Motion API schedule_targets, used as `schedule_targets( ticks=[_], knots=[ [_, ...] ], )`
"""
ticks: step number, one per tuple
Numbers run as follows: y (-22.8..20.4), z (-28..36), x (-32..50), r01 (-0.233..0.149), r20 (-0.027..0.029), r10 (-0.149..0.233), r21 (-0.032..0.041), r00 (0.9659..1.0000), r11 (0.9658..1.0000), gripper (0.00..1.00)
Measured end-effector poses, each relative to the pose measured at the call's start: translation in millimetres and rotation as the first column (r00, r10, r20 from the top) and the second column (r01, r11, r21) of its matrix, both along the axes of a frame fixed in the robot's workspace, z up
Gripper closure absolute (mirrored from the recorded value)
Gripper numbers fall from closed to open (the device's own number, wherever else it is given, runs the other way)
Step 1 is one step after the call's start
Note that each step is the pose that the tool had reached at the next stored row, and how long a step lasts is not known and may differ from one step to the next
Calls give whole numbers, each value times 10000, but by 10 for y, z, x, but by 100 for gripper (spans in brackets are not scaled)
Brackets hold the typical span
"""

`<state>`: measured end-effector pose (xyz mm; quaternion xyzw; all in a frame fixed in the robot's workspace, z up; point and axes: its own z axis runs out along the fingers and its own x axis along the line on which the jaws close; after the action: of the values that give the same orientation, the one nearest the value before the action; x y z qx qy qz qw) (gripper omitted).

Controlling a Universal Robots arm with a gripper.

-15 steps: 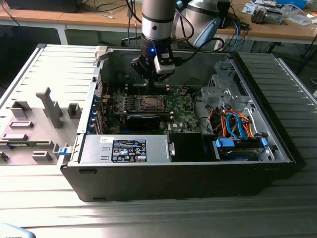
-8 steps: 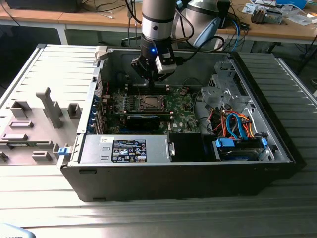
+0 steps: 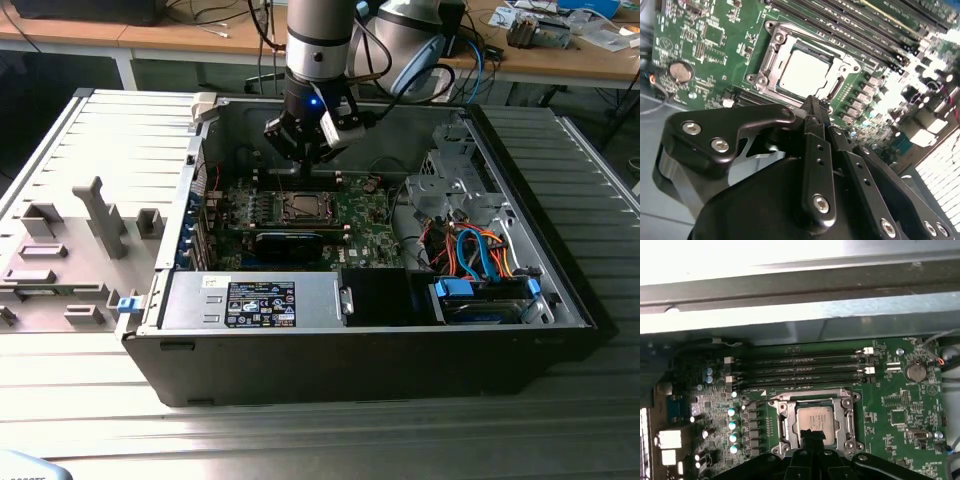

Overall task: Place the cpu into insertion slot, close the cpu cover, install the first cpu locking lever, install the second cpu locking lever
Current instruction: 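Install the first cpu locking lever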

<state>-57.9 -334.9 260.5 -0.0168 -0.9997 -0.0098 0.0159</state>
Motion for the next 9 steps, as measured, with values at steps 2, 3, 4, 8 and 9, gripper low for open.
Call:
schedule_targets(
  ticks=[2, 3, 4, 8, 9],
  knots=[
    [0, 0, 0, -349, 0, 349, 1, 9994, 9994, 89],
    [0, -1, 0, -576, 0, 576, 1, 9983, 9983, 89],
    [0, -1, 0, -672, 0, 672, 2, 9977, 9977, 89],
    [0, -1, 0, -705, 0, 705, 1, 9975, 9975, 89],
    [0, -1, -3, -703, 0, 703, 2, 9975, 9975, 89]
  ],
)
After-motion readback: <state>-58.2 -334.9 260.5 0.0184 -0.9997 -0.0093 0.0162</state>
